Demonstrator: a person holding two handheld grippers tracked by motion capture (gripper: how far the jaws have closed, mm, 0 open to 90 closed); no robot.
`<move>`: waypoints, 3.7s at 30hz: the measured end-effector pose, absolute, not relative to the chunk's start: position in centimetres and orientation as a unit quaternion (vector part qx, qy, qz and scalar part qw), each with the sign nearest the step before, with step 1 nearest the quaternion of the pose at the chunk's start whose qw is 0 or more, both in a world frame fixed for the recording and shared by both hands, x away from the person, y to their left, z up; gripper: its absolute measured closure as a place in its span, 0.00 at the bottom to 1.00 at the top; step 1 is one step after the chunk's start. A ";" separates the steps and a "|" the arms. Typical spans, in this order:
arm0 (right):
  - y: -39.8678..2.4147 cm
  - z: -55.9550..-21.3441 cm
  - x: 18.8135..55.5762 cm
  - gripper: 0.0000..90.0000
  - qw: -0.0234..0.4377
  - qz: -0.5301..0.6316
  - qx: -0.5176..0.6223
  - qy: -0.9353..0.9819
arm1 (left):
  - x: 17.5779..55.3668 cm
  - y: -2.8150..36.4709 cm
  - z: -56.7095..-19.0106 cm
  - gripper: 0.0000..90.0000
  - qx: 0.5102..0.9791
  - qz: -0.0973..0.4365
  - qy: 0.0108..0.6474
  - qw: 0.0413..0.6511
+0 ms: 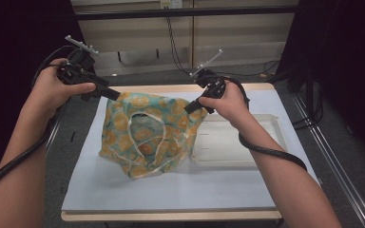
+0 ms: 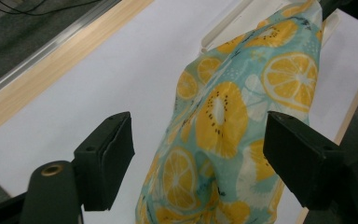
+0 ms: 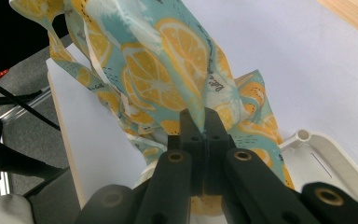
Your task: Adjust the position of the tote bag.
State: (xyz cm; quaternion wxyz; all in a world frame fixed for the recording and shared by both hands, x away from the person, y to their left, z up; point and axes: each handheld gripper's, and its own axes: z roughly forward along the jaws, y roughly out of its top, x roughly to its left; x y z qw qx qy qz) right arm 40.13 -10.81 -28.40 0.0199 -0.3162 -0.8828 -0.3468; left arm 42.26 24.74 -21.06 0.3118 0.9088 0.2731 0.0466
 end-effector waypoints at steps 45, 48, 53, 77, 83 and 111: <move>-11.9 -27.7 40.4 1.00 0.017 -0.362 -0.326 -0.873 | 43.3 24.0 -19.6 0.99 0.899 -0.002 0.279 0.339; -12.0 -28.0 40.5 1.00 0.021 -0.359 -0.331 -0.872 | 44.3 24.0 -20.5 0.99 0.893 -0.010 0.295 0.339; -12.0 -28.4 40.6 1.00 0.023 -0.359 -0.331 -0.872 | 45.3 24.0 -22.4 0.98 0.890 -0.021 0.317 0.327; -11.5 -29.4 40.8 1.00 0.026 -0.354 -0.331 -0.874 | 45.4 24.4 -27.0 0.92 0.888 -0.054 0.343 0.301; -11.5 -29.4 40.8 1.00 0.027 -0.351 -0.332 -0.875 | 45.0 25.1 -25.9 0.78 0.889 -0.040 0.341 0.303; -11.5 -29.2 40.6 1.00 0.020 -0.342 -0.329 -0.880 | 41.3 28.1 -22.6 0.44 0.892 0.010 0.318 0.323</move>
